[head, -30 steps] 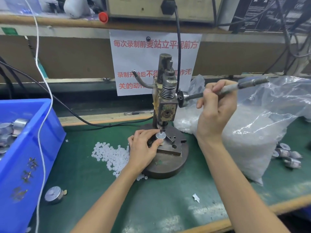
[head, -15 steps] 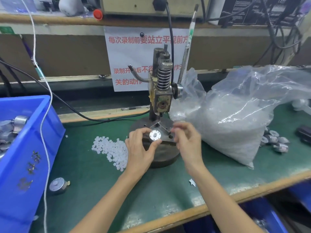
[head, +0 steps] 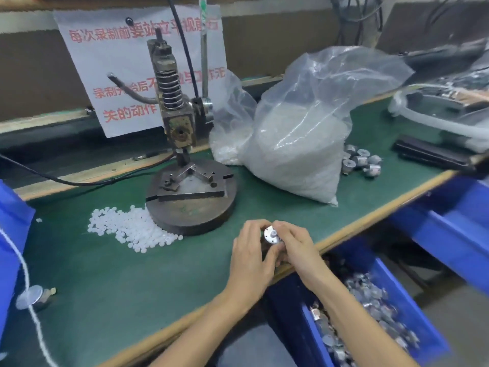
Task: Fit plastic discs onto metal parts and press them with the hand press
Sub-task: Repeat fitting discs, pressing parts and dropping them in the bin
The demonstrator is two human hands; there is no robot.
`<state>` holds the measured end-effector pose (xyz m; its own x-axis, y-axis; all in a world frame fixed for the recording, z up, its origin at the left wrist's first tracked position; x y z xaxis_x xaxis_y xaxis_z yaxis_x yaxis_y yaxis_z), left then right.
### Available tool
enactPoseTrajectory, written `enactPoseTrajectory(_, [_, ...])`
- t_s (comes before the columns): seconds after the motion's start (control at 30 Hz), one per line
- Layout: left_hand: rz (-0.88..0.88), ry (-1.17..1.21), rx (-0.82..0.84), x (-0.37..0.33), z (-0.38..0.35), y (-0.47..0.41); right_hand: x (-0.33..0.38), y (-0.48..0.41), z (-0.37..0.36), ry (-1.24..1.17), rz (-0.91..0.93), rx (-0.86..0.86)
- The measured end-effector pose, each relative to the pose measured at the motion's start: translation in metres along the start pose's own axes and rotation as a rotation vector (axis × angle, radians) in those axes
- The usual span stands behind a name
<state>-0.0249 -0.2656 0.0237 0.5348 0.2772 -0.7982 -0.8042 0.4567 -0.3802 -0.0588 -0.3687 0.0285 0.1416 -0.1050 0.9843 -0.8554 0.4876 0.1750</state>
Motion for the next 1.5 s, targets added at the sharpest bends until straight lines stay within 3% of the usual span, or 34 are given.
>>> enactPoseTrajectory(0.17, [-0.059, 0.139, 0.157, -0.029, -0.062, 0.026, -0.026, 0.032, 0.073, -0.154, -0.066, -0.180])
enactPoseTrajectory(0.33, [-0.084, 0.059, 0.428, -0.032, -0.114, 0.055, -0.085, 0.061, 0.130, -0.280, -0.274, -0.292])
enactPoseTrajectory(0.53, [-0.086, -0.167, 0.666, -0.015, -0.142, 0.068, -0.169, 0.060, 0.173, -0.022, -0.590, -0.572])
enactPoseTrajectory(0.73, [-0.077, -0.184, 0.729, -0.008, -0.144, 0.073, -0.210, 0.054, 0.180, 0.140, -0.636, -0.643])
enactPoseTrajectory(1.0, [-0.055, -0.119, 0.680, -0.006, -0.126, 0.061, -0.182, 0.054, 0.171, 0.221, -0.466, -0.688])
enactPoseTrajectory(1.2, [-0.118, -0.014, 0.531, -0.029, -0.078, 0.024, -0.084, 0.029, 0.146, 0.296, 0.003, -0.730])
enactPoseTrajectory(1.37, [-0.088, -0.019, 0.290, -0.036, 0.016, -0.016, -0.005, -0.001, 0.080, 0.187, 0.330, -0.493])
enactPoseTrajectory(1.5, [0.035, -0.147, 0.156, -0.015, 0.112, -0.021, 0.025, -0.014, -0.007, 0.121, 0.398, -0.148])
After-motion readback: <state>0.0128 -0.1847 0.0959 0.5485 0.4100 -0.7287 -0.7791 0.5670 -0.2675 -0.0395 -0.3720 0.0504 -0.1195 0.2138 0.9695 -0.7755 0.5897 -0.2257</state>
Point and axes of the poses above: each hand's wrist, its own y-axis away from the middle knuckle, its own z-axis out of the back of the hand, x = y × z, the point moved 2 cm from there along -y, towards the middle knuckle, and after that the axes turned 4 degrees about -x, right-handed, at the moved point
